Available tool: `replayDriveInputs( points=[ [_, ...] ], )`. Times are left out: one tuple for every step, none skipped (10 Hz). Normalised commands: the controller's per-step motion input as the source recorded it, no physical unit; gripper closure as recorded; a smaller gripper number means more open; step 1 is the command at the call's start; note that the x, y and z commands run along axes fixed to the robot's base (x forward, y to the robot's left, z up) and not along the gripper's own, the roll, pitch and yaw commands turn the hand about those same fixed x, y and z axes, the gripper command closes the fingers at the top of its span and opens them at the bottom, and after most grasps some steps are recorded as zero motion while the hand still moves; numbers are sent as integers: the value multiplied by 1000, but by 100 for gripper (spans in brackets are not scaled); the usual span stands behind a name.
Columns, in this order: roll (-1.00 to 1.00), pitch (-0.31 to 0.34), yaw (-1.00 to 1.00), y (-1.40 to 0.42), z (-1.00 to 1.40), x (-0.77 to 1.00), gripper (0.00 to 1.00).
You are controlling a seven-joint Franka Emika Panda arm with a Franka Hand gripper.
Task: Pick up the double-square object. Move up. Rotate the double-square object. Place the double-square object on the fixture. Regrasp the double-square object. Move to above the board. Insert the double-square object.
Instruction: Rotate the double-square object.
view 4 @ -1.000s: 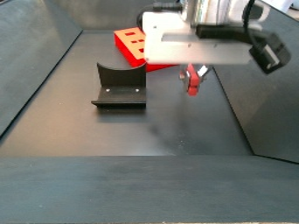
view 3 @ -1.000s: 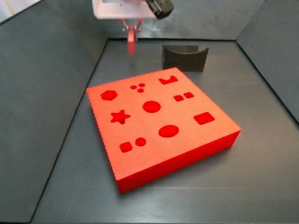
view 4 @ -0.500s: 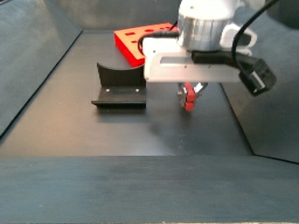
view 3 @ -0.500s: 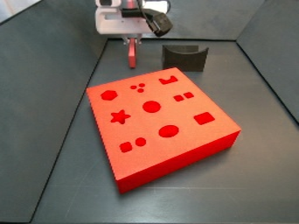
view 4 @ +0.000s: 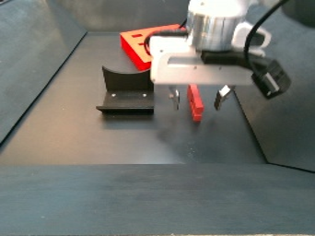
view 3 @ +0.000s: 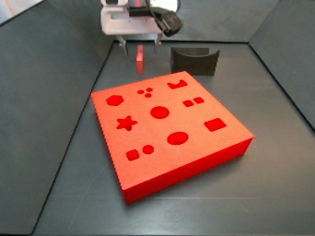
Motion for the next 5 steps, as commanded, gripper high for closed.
replayDriveInputs(
  points=[
    [1,62,-11,3,1000,-16,0],
    [6,69,-17,4,1000,-17,0],
    [15,69,-24,7,1000,-21,0],
    [22,67,-27,10,1000,-30,0],
    [30,60,-28,11,914,-36,0]
  ],
)
